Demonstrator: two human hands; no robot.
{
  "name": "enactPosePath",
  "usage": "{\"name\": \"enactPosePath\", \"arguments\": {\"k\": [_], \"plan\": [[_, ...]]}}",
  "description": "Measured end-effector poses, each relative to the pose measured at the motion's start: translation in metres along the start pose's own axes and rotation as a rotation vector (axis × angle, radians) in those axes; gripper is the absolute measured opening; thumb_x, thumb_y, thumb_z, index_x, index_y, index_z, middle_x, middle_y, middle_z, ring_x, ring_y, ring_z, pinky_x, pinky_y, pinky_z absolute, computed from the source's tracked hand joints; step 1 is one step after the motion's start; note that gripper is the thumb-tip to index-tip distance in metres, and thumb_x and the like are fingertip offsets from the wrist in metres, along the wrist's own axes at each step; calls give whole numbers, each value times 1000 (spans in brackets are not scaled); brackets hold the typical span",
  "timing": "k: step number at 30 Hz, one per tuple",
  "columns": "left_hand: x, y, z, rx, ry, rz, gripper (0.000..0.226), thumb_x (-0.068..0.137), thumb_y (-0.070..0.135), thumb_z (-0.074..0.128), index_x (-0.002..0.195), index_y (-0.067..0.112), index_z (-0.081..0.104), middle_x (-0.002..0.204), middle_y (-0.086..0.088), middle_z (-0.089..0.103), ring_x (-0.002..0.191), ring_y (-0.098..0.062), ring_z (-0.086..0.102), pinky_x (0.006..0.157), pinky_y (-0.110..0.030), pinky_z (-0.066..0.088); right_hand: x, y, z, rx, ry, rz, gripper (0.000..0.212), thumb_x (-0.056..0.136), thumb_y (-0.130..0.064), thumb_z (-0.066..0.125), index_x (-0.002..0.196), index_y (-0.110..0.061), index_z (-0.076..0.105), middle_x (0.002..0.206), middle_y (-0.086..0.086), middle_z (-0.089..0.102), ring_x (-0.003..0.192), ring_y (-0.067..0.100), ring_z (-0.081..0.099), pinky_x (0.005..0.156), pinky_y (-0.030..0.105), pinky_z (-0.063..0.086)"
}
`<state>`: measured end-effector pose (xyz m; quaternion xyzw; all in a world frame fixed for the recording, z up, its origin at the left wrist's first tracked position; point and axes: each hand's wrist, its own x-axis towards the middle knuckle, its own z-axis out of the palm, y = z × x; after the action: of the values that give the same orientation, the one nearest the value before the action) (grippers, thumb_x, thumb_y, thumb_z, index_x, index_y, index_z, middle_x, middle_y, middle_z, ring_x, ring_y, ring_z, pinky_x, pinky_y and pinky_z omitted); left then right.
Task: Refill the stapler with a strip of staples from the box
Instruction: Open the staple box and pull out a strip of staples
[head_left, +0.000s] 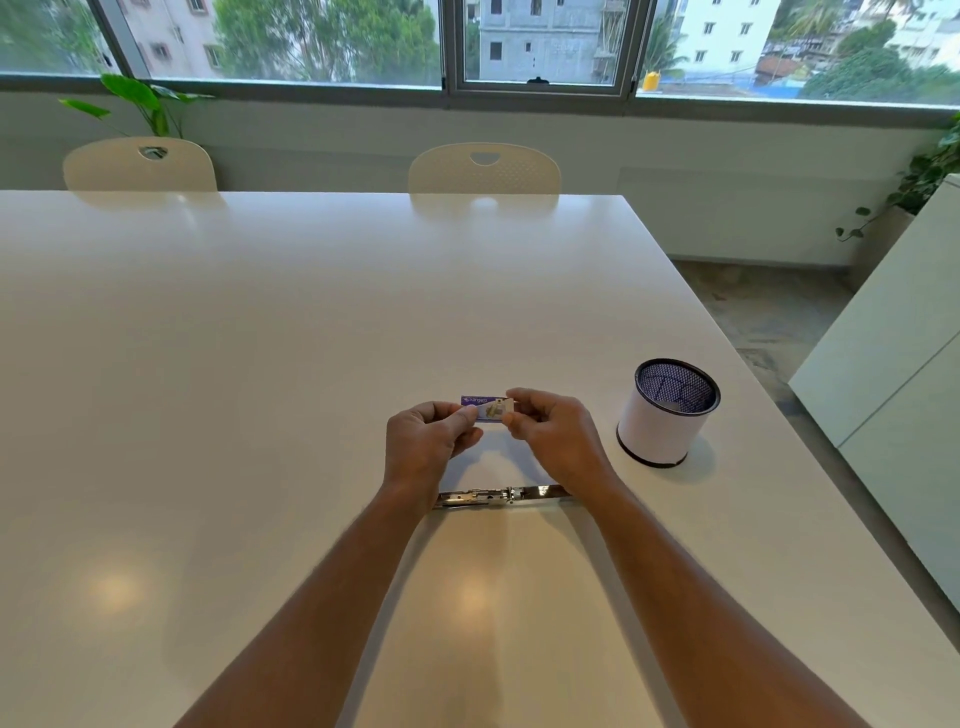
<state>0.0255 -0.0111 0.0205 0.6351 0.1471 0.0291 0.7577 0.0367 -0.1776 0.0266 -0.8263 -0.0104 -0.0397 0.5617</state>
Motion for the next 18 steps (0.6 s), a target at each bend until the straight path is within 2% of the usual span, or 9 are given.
{"name": "enactPosePath", "arguments": {"k": [6,10,12,15,18], "plan": [[-1,0,-5,23,-40,-13,12,89,8,78,93,-2,76,89,-21,78,77,-23,75,79,-31,65,-1,-2,3,-60,20,-3,21,90,-26,74,109,-17,74,89,-2,73,76,11,65,66,22,54],[1,-2,-7,47,-72,-43,13,89,9,77,94,-3,75,91,-23,78,77,-22,76,79,-31,64,-2,-4,2,-88,40,-18,14,94,-21,66,105,-17,74,85,-1,72,70,6,63,56,10,47],[2,-2,-7,40,-70,-59,14,89,8,77,94,-4,75,91,-24,78,78,-23,77,80,-32,64,-3,-5,1,-68,44,-21,18,96,-15,62,111,-15,72,89,2,73,77,13,68,60,15,54],[3,-1,-8,12,-75,-78,14,89,8,77,96,-4,75,91,-24,78,80,-26,77,82,-35,63,-4,-4,-1,-17,48,-29,22,97,-9,57,114,-18,69,89,6,74,84,22,73,73,32,62],[4,-1,-9,-25,-76,-90,15,89,7,77,97,-6,75,92,-25,78,84,-29,77,85,-38,63,-6,-4,-1,-11,43,-41,22,97,-7,57,104,-23,71,90,5,75,84,21,74,71,31,63]]}}
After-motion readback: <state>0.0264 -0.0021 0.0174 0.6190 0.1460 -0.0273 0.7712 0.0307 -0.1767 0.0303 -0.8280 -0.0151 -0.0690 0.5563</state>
